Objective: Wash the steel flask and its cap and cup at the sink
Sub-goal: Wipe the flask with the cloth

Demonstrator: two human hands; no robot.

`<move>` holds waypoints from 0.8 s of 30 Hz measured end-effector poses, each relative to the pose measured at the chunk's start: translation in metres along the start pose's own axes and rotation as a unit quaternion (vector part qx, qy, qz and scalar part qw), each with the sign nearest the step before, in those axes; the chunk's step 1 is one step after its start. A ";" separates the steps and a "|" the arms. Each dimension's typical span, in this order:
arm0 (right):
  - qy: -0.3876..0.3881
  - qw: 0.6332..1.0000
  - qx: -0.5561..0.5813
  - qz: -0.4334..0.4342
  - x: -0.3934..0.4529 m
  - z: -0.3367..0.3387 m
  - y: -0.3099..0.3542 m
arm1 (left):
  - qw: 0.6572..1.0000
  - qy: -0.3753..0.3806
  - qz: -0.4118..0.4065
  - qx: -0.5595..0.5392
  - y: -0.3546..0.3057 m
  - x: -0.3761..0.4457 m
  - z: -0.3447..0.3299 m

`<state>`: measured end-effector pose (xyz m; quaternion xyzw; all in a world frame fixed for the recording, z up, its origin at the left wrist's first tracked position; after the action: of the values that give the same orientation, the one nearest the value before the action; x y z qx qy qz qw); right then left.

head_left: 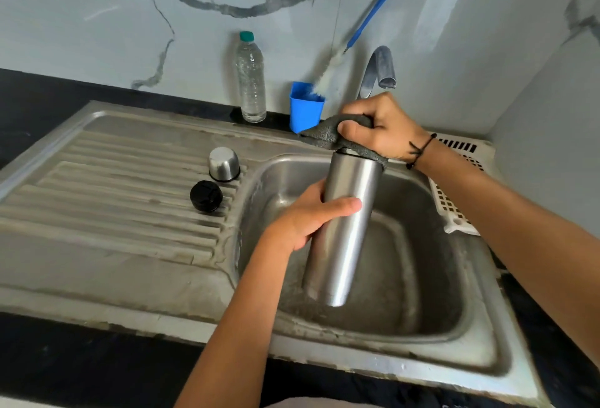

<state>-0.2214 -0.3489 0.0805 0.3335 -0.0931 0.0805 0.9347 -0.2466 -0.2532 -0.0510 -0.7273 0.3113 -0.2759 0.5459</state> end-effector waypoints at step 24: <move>0.069 0.997 -0.031 -0.016 -0.018 -0.001 -0.032 | 0.894 -0.111 -0.047 0.432 -0.025 0.003 0.029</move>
<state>-0.2316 -0.3747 0.0565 0.2997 -0.0261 0.0857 0.9498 -0.2191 -0.2321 -0.0343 -0.4591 0.0641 -0.3262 0.8238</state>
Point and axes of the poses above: each hand's wrist, its own x-axis towards the middle knuckle, its own z-axis out of the back of the hand, y = z × x, the point moved 6 cm from there along x, towards the middle knuckle, and after that the axes turned 11 degrees about -z, right-handed, at the moved point
